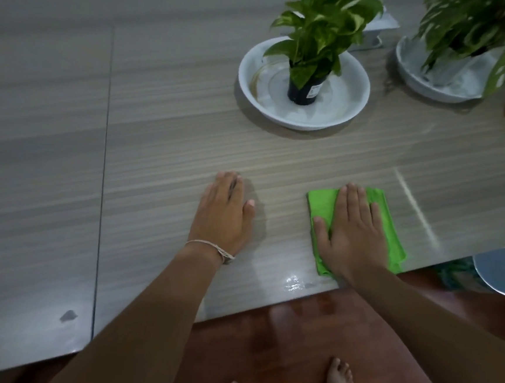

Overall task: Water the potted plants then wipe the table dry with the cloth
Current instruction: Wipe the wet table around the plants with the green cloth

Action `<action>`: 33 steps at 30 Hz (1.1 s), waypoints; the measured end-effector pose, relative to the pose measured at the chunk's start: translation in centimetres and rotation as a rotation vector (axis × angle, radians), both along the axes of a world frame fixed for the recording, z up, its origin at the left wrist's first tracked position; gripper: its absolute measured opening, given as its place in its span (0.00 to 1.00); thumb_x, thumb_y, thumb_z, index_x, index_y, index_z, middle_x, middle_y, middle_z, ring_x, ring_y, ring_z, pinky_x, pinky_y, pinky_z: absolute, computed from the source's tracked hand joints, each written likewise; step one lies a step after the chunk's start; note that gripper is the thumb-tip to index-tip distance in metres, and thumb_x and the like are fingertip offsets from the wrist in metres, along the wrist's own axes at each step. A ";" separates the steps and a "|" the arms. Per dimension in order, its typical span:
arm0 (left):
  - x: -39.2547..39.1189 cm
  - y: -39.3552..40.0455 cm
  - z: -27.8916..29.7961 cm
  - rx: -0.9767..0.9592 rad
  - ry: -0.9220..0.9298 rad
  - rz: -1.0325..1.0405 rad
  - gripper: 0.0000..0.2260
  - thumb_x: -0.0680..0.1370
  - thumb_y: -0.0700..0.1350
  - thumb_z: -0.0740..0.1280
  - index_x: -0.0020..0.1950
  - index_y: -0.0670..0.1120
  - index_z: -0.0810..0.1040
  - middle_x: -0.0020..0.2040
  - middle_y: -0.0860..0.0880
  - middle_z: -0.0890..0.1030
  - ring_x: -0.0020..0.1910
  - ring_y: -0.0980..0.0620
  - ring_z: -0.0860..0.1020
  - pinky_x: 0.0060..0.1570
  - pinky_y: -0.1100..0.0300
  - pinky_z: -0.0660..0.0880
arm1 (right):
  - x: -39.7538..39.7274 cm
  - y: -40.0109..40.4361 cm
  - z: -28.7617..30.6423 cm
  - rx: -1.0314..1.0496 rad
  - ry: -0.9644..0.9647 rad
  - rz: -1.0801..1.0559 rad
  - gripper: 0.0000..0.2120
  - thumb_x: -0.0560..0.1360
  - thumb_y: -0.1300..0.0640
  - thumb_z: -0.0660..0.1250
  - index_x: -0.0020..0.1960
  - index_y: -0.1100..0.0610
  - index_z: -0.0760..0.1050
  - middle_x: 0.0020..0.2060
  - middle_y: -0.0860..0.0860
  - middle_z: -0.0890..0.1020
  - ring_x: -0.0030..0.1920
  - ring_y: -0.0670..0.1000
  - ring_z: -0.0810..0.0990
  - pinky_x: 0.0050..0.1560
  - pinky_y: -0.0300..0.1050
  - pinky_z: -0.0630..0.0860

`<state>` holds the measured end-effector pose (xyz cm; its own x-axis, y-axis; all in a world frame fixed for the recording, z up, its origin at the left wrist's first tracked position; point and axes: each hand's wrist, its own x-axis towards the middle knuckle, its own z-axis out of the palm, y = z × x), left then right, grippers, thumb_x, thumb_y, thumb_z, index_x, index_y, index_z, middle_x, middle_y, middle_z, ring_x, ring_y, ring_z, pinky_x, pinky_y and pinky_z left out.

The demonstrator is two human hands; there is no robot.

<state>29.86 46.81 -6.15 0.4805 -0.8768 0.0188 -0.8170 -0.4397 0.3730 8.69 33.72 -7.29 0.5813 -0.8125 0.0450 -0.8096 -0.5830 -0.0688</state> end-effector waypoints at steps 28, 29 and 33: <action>7.7 7.0 -1.7 -0.164 -0.172 0.250 0.22 0.81 0.45 0.55 0.72 0.35 0.71 0.73 0.34 0.70 0.75 0.34 0.64 0.72 0.38 0.62 | 29.3 1.9 0.9 0.085 -0.022 0.217 0.42 0.77 0.38 0.48 0.81 0.64 0.53 0.82 0.61 0.56 0.82 0.58 0.50 0.80 0.59 0.45; 7.8 7.0 -1.7 -0.166 -0.178 0.248 0.22 0.81 0.44 0.56 0.72 0.35 0.71 0.73 0.34 0.70 0.76 0.34 0.64 0.72 0.38 0.62 | 30.5 1.2 1.0 0.090 -0.019 0.214 0.42 0.77 0.38 0.48 0.81 0.64 0.52 0.82 0.61 0.55 0.82 0.58 0.50 0.80 0.59 0.45; 7.9 6.7 -1.3 -0.089 -0.138 0.263 0.24 0.81 0.46 0.55 0.73 0.36 0.69 0.75 0.37 0.68 0.77 0.37 0.61 0.74 0.39 0.61 | 35.4 -1.3 1.1 0.107 0.009 0.218 0.41 0.78 0.38 0.49 0.82 0.64 0.51 0.82 0.60 0.54 0.82 0.58 0.49 0.80 0.59 0.44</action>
<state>37.72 53.52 -7.47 0.6783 -0.7147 0.1708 -0.7252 -0.6135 0.3126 44.05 32.47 -6.21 0.7435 -0.6675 -0.0406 -0.6661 -0.7339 -0.1332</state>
